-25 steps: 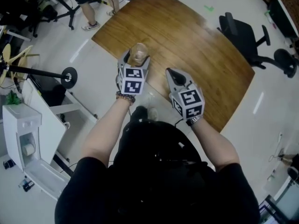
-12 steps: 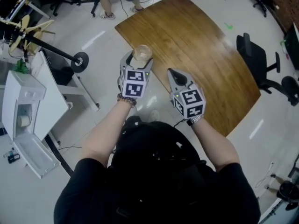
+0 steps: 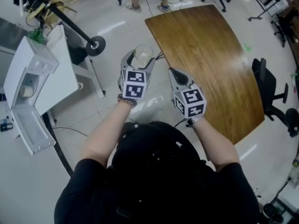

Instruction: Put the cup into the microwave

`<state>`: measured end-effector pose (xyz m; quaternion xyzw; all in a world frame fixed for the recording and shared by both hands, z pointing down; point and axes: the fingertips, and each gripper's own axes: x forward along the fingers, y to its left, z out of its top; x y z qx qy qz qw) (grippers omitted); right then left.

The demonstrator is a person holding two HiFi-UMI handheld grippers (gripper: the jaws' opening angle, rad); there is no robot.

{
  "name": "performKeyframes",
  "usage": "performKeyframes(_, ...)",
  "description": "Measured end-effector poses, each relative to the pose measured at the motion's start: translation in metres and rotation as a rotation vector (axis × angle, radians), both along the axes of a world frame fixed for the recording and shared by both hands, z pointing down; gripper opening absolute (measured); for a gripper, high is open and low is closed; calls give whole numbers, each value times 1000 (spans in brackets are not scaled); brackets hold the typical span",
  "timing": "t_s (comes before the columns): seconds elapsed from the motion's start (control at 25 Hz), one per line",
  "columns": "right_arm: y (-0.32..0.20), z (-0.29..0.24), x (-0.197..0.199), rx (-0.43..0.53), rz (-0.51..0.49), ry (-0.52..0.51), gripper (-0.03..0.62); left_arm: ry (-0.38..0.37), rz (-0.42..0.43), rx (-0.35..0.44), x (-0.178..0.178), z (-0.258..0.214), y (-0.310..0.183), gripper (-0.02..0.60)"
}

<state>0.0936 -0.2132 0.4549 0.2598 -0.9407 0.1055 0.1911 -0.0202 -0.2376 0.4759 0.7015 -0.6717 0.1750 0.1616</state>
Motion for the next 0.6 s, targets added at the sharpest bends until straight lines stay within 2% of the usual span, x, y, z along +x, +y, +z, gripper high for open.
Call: performKeyframes(0.6,82,-9,-149,16,-264,3,2,13,-262,28,-146,-11,113,336)
